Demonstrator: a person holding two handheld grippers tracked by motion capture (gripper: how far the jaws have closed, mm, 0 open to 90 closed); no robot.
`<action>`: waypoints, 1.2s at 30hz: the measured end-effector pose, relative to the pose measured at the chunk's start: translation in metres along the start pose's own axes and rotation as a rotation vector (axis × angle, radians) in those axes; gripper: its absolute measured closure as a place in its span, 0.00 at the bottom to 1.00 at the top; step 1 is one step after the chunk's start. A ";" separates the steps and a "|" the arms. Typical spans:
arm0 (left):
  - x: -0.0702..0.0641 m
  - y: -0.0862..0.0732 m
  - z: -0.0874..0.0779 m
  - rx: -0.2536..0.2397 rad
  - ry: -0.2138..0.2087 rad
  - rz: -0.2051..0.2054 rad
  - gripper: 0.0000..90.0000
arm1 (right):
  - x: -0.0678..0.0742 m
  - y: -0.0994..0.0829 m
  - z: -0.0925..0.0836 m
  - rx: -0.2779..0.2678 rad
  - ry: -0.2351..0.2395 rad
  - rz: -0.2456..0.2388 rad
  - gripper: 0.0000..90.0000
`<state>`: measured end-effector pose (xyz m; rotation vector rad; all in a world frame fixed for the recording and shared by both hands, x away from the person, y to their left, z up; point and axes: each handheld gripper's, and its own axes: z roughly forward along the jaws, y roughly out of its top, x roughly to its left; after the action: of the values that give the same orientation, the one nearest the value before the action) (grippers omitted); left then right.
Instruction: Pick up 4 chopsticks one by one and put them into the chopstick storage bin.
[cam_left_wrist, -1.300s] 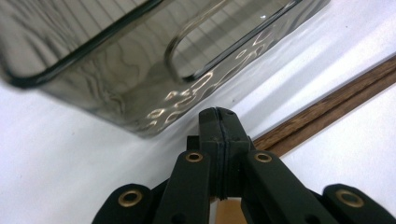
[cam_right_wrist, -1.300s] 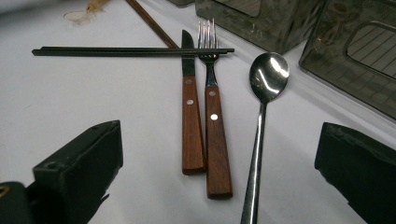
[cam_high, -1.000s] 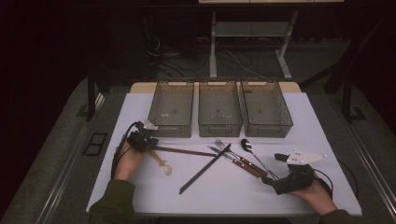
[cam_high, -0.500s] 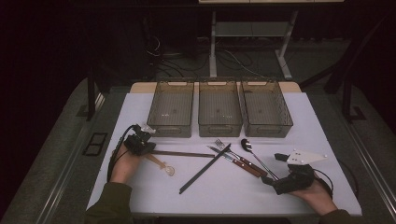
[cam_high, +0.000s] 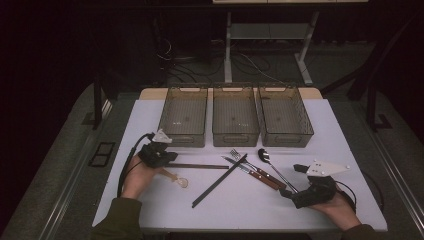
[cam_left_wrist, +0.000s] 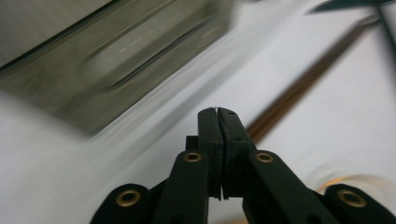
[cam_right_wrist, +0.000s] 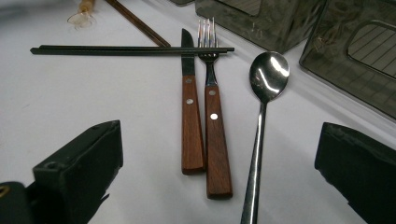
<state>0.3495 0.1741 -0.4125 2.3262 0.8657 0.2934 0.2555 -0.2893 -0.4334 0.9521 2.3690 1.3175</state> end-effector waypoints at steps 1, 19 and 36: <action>-0.006 0.004 0.004 -0.006 -0.026 0.012 0.99 | 0.000 0.000 0.000 0.000 0.000 0.000 0.01; -0.084 0.059 0.074 0.033 -0.218 0.202 0.99 | 0.000 0.000 -0.001 -0.001 0.004 0.000 0.01; -0.078 0.067 0.088 0.036 -0.149 0.194 0.99 | 0.000 0.000 -0.001 -0.005 0.005 0.001 0.01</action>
<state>0.3599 0.0417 -0.4377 2.4342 0.5789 0.1831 0.2549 -0.2899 -0.4328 0.9502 2.3681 1.3268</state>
